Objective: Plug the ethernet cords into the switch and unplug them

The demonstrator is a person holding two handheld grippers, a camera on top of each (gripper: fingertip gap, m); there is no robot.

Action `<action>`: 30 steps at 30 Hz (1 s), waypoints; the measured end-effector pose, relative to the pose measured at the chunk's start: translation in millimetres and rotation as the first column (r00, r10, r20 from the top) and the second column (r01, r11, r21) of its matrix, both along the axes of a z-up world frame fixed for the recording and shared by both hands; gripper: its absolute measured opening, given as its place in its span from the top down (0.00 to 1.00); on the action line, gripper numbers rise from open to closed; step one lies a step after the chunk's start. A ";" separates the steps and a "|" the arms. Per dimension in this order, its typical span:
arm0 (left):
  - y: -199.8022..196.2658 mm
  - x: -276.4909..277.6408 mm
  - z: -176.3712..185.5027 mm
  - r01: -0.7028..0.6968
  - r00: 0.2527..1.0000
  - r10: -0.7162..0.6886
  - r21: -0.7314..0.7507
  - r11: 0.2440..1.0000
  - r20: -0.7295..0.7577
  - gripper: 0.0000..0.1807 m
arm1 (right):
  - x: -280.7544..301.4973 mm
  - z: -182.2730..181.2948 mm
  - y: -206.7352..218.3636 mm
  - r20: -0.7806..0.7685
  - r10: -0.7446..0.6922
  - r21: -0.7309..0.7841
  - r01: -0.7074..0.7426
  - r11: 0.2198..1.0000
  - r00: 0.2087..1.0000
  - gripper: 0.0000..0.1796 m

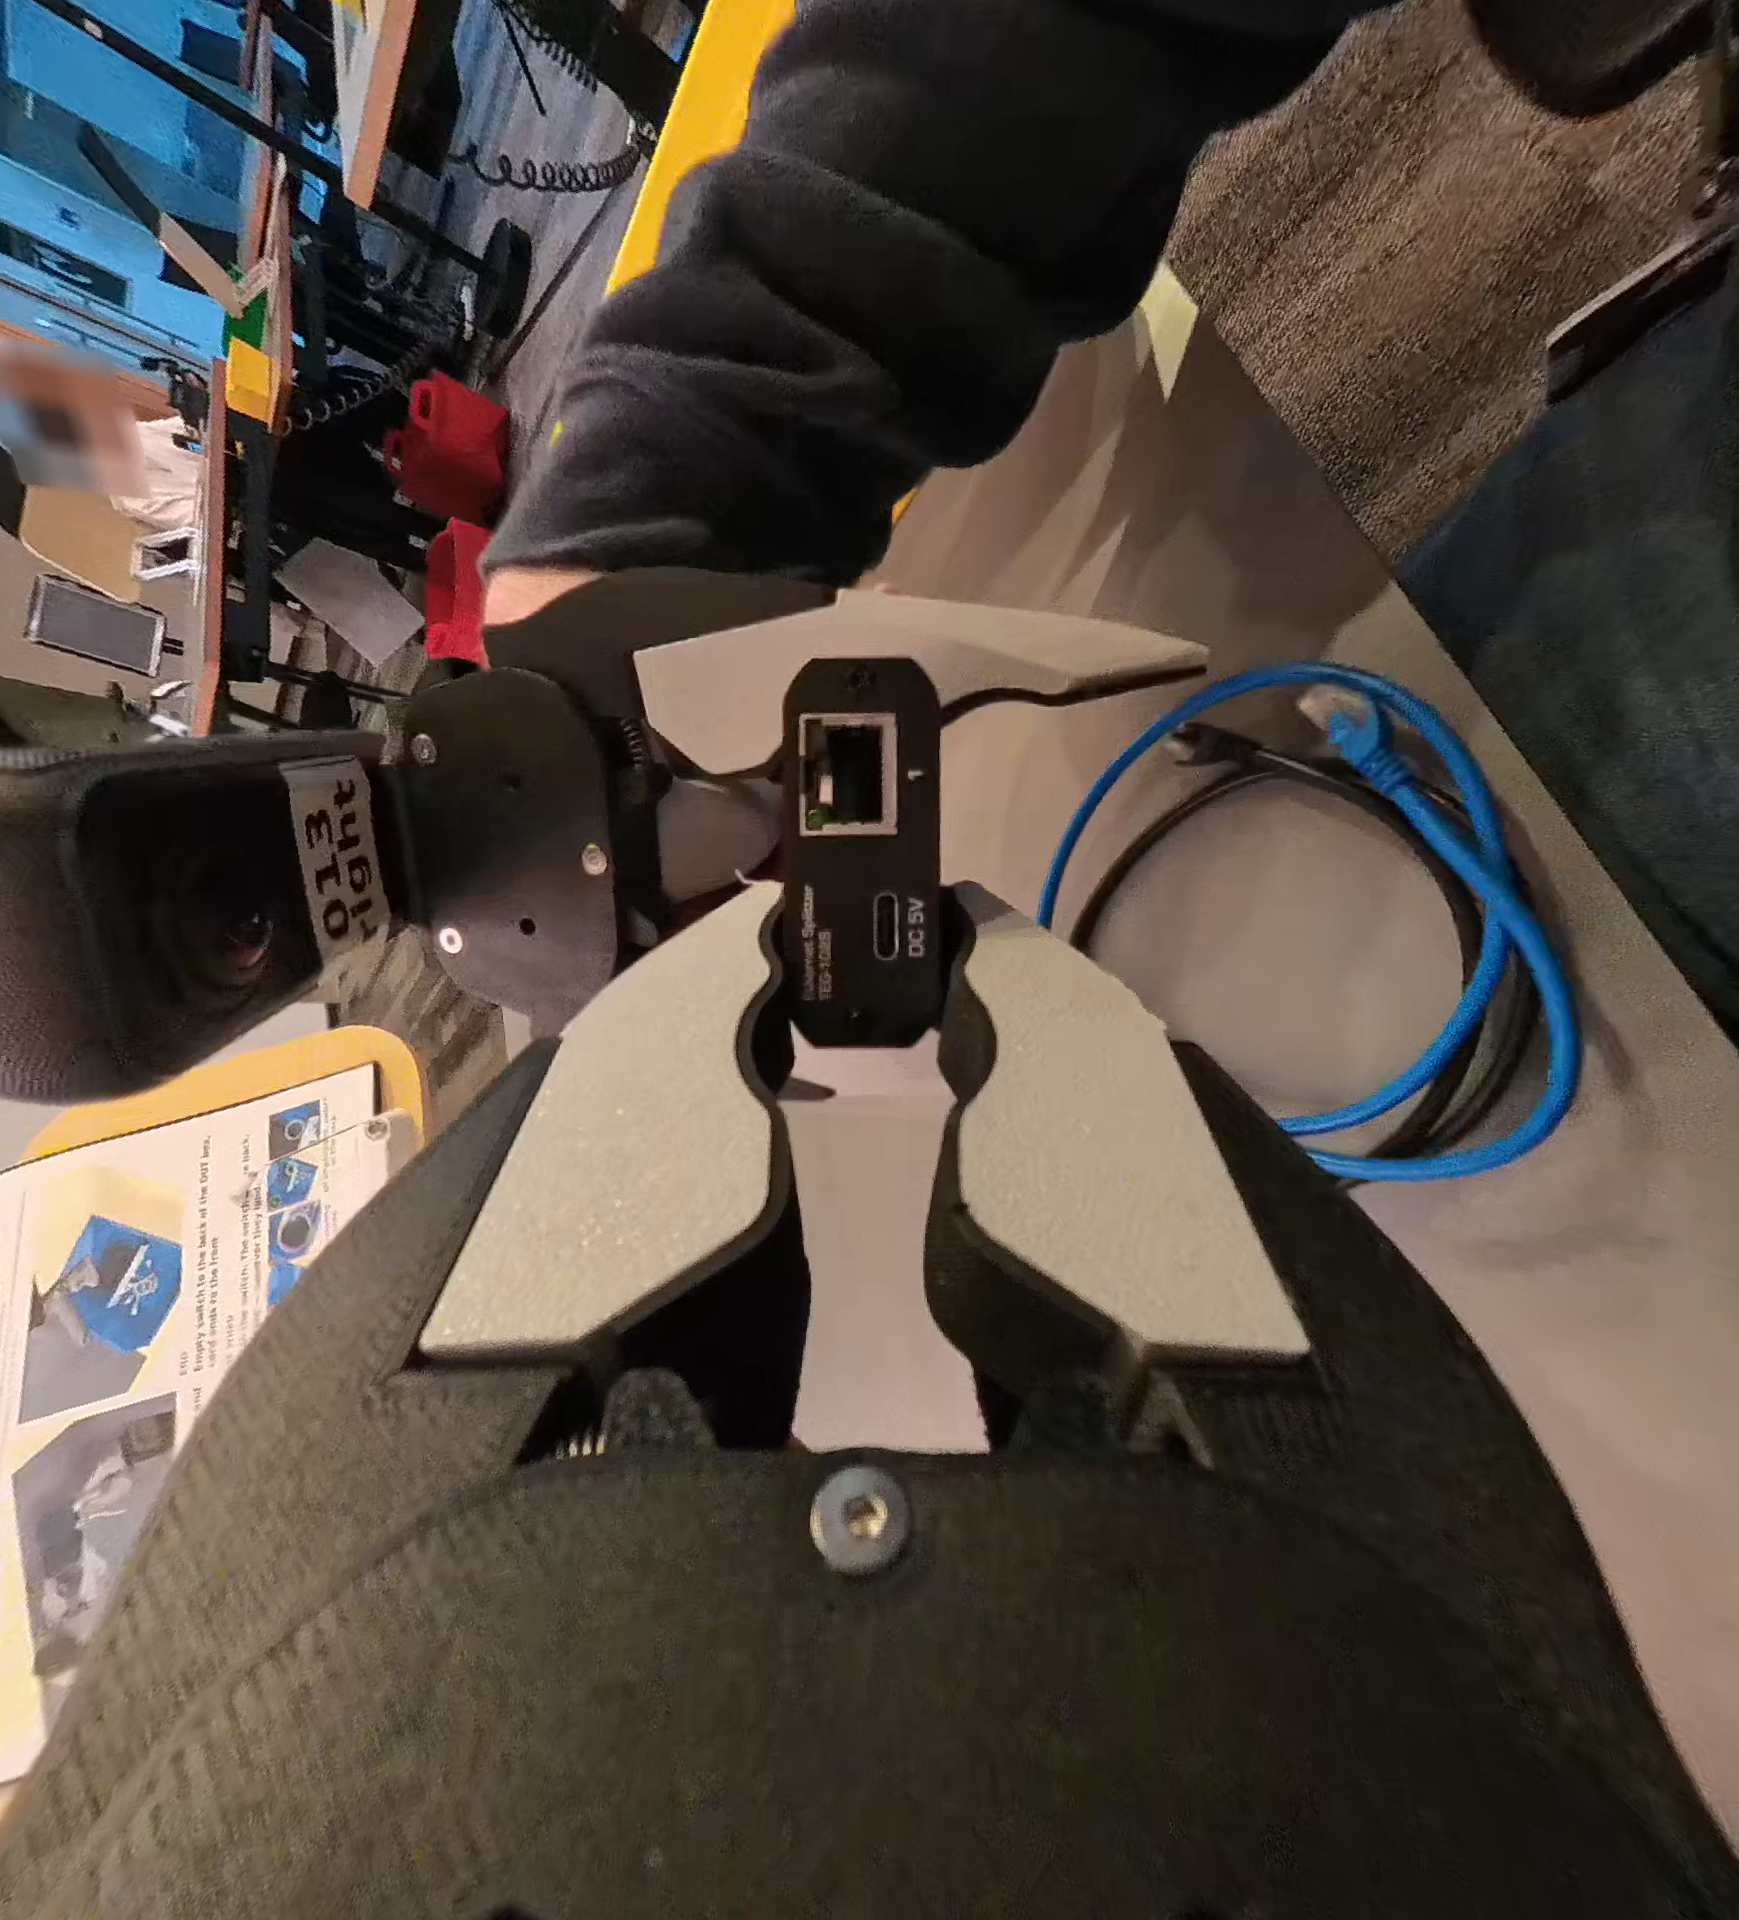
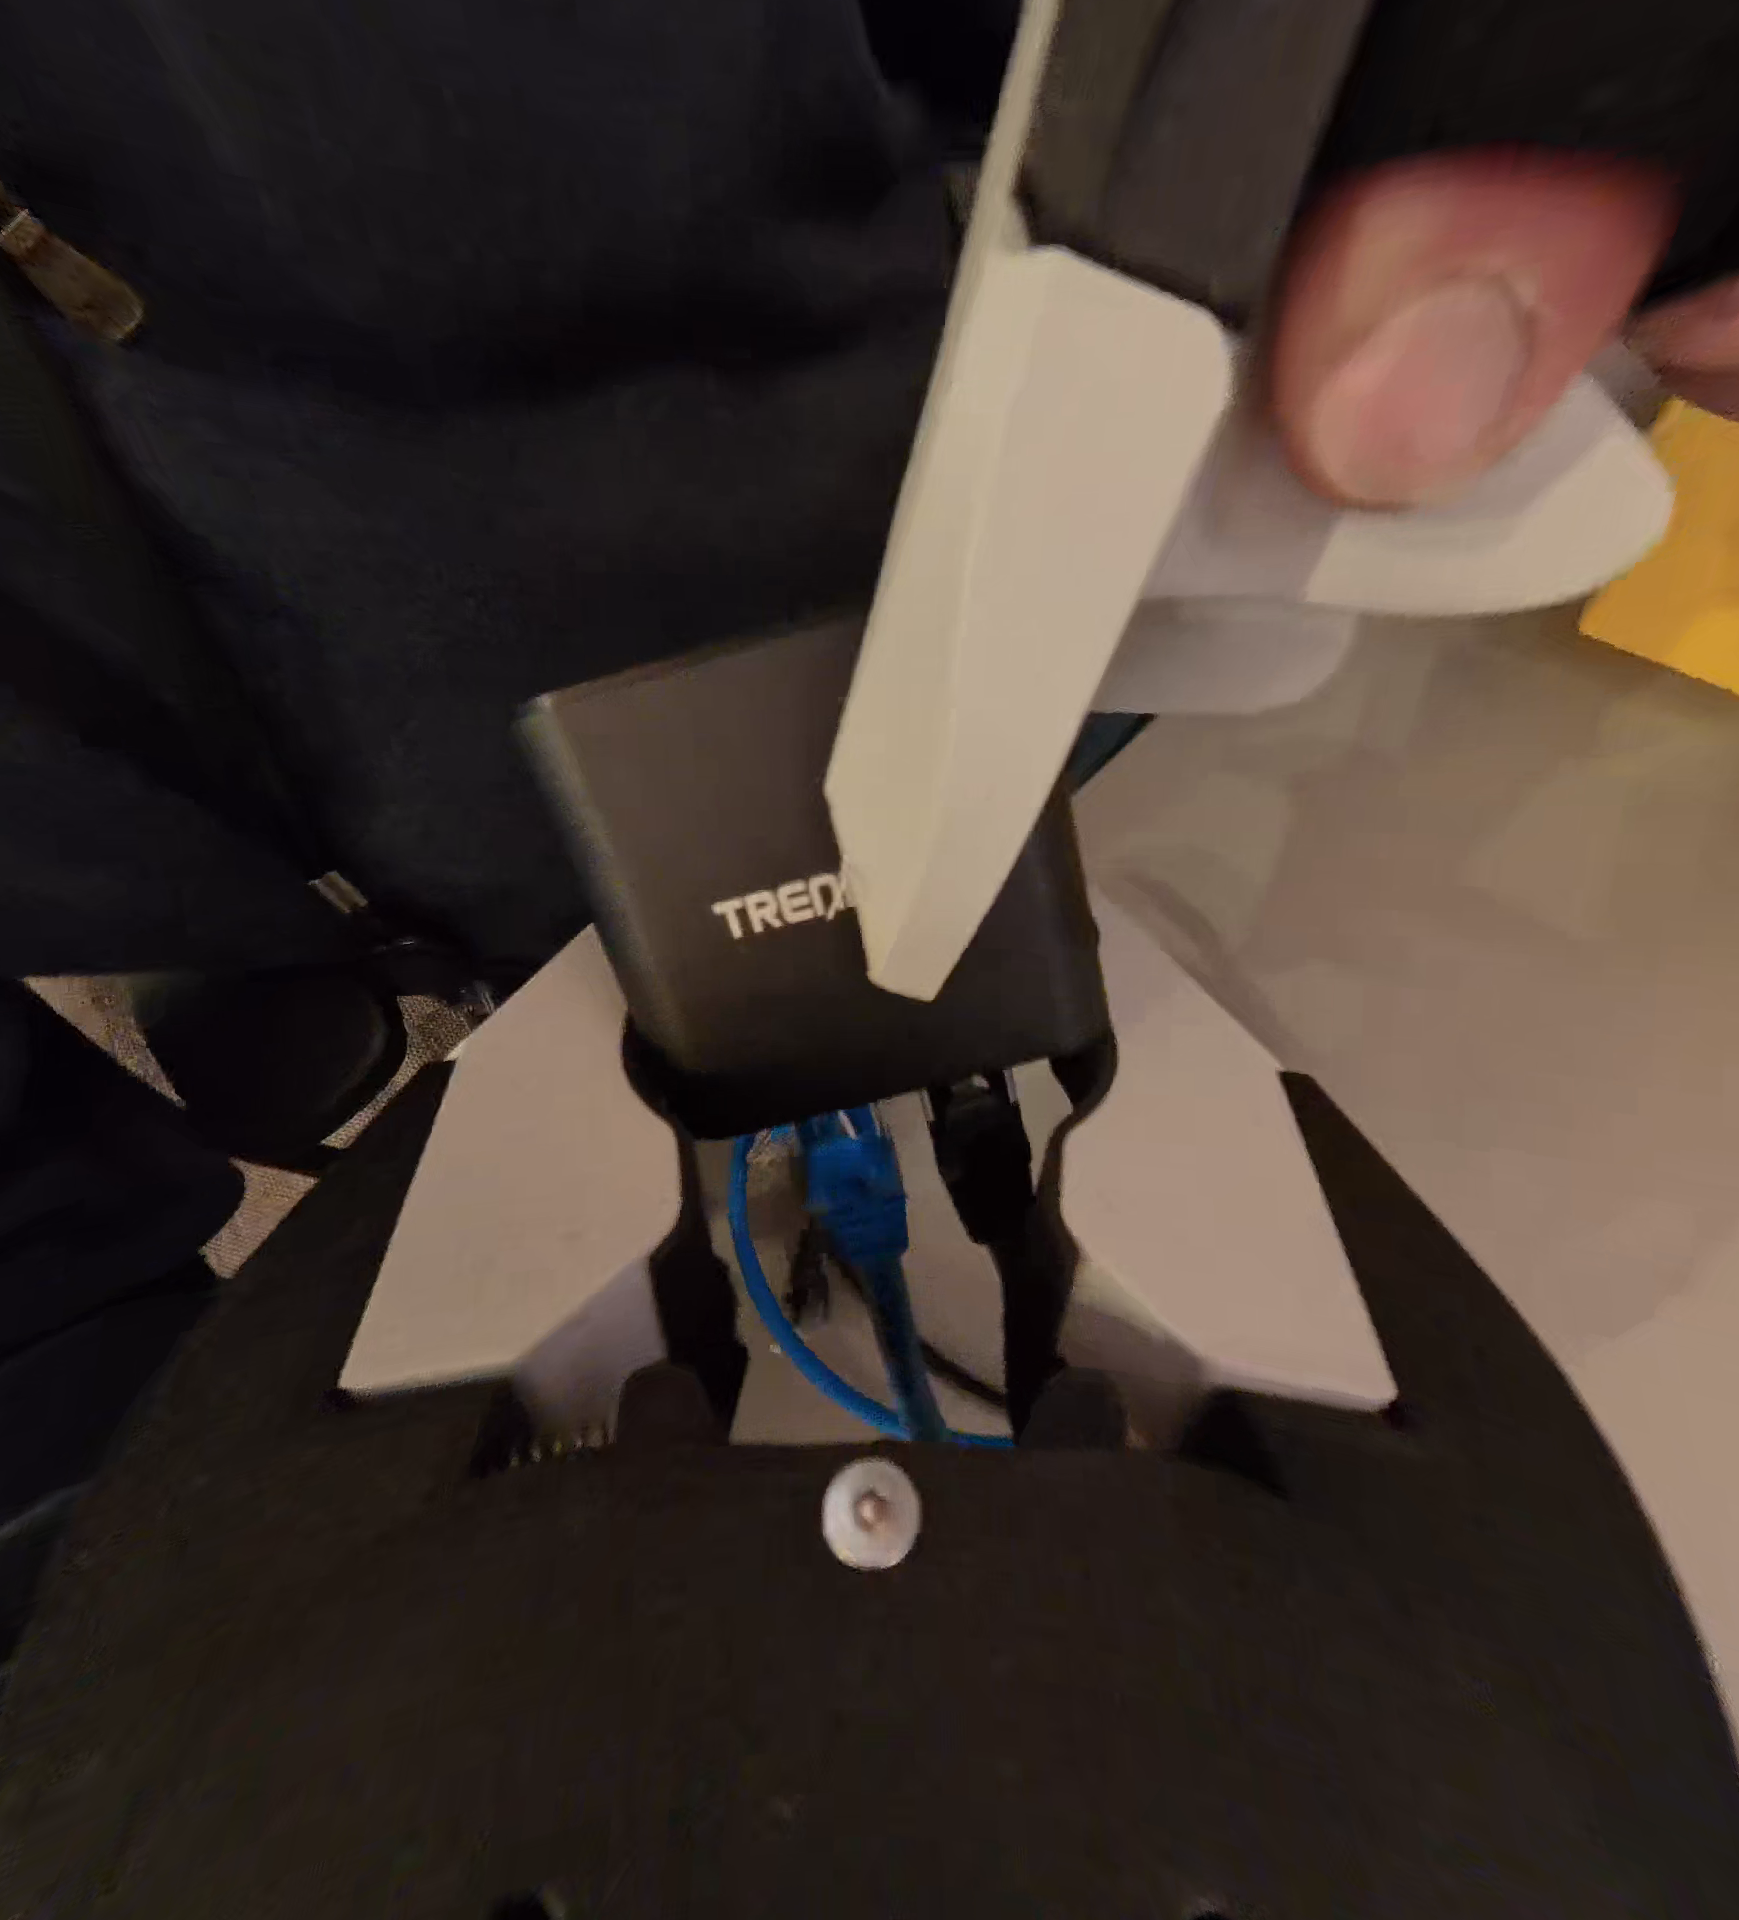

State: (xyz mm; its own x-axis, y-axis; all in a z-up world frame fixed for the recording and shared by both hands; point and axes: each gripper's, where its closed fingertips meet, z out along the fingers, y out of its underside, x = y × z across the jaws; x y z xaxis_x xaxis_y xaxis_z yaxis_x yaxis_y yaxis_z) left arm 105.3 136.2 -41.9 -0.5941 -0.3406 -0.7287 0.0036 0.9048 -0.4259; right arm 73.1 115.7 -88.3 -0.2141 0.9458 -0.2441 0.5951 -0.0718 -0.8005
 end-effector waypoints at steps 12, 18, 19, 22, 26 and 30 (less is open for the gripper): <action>55.5 21.3 -16.7 -0.272 0.962 0.266 0.188 0.944 0.056 0.71 | 37.8 -24.1 66.7 0.218 -0.461 0.119 0.446 0.887 0.860 0.61; 61.2 33.1 -26.0 -0.317 0.944 0.281 0.245 0.916 0.171 0.81 | 42.0 -36.9 68.9 0.275 -0.568 0.177 0.540 0.823 0.775 0.62; 60.8 34.1 -24.4 -0.317 0.941 0.279 0.214 0.924 0.190 0.83 | 42.4 -34.4 68.7 0.254 -0.580 0.176 0.553 0.814 0.774 0.62; 52.2 32.7 -24.3 -0.245 0.958 0.210 0.178 0.953 0.195 0.86 | 41.9 -38.5 60.7 0.273 -0.553 0.229 0.505 0.832 0.788 0.61; 42.5 29.7 -12.4 -0.196 0.961 0.162 0.139 0.971 0.222 0.86 | 34.0 -28.2 56.6 0.199 -0.509 0.242 0.462 0.853 0.837 0.60; 40.5 28.0 -11.4 -0.183 0.963 0.145 0.153 0.971 0.227 0.86 | 31.1 -25.9 54.1 0.188 -0.472 0.213 0.434 0.876 0.861 0.58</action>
State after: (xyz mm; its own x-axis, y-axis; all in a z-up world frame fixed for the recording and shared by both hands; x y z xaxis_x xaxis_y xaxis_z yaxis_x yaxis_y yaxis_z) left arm 133.3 176.7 -53.4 -0.3655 -0.2798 -0.8877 -0.0775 0.9596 -0.2706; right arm 104.3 169.8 -114.3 0.2906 0.9541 -0.0731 0.6934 -0.2626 -0.6710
